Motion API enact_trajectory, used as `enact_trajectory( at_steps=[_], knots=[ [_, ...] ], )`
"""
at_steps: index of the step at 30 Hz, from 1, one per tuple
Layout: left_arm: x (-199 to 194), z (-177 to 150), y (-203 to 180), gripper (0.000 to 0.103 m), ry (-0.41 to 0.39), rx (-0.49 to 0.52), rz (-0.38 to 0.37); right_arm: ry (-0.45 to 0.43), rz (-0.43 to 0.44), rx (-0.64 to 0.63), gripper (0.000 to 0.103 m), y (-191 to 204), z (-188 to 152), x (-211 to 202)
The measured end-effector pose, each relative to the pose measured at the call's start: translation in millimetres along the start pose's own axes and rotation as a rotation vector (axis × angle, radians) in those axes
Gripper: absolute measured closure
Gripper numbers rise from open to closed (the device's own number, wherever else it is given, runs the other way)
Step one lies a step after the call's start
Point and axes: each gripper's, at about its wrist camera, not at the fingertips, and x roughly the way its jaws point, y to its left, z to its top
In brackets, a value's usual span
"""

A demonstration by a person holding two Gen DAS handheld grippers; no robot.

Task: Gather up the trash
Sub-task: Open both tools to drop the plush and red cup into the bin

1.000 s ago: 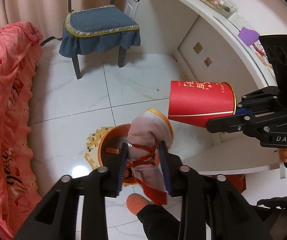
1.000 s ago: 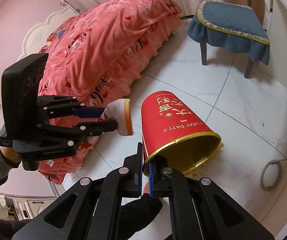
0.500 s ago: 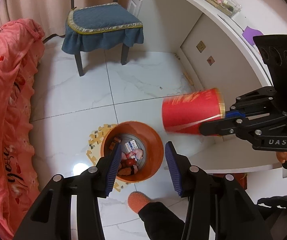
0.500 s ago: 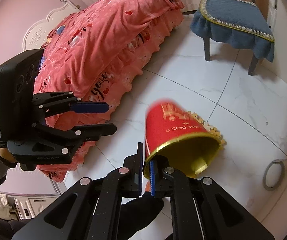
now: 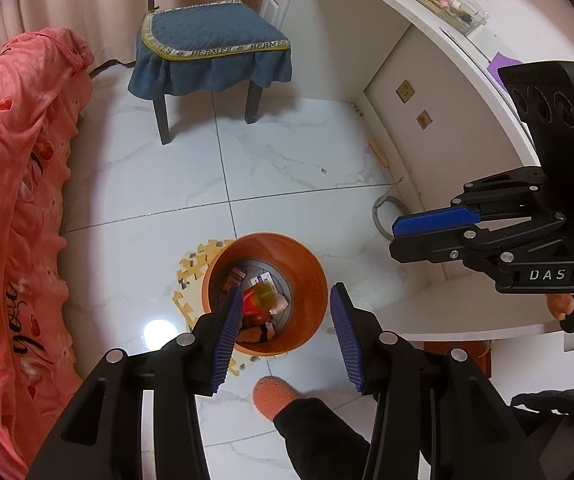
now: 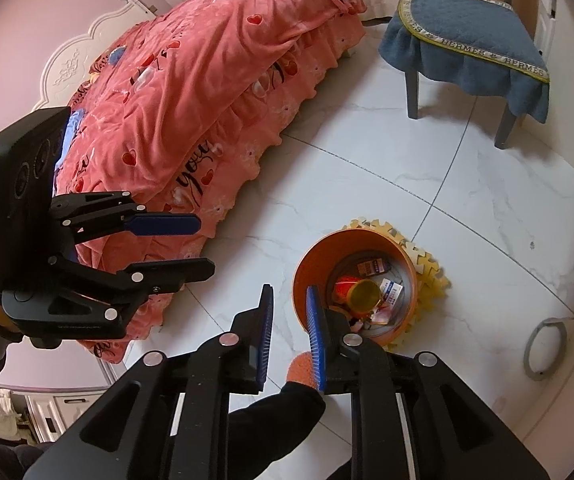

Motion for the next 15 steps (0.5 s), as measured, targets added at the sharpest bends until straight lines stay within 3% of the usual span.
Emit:
enact_trajectory(
  at_steps=[5, 9, 12, 15],
  knots=[
    [-5.7, -0.3, -4.5, 0.056, 0.000, 0.024, 0.008, -0.015, -0.006, 0.000, 0.083, -1.2, -2.6, -14.8],
    [-19.1, 2.4, -13.7, 0.038, -0.029, 0.040, 0.018, -0.047, -0.013, 0.011, 0.053, -1.6, -7.1, -35.2],
    [-28.7, 5.3, -23.1, 0.038, -0.042, 0.051, 0.020, -0.067, -0.018, 0.015, 0.048, -3.3, -11.3, -52.6],
    [-37.2, 9.3, -35.1, 0.030, -0.052, 0.073, 0.031, -0.090, -0.024, 0.018, 0.042, -4.9, -15.8, -71.5]
  ],
)
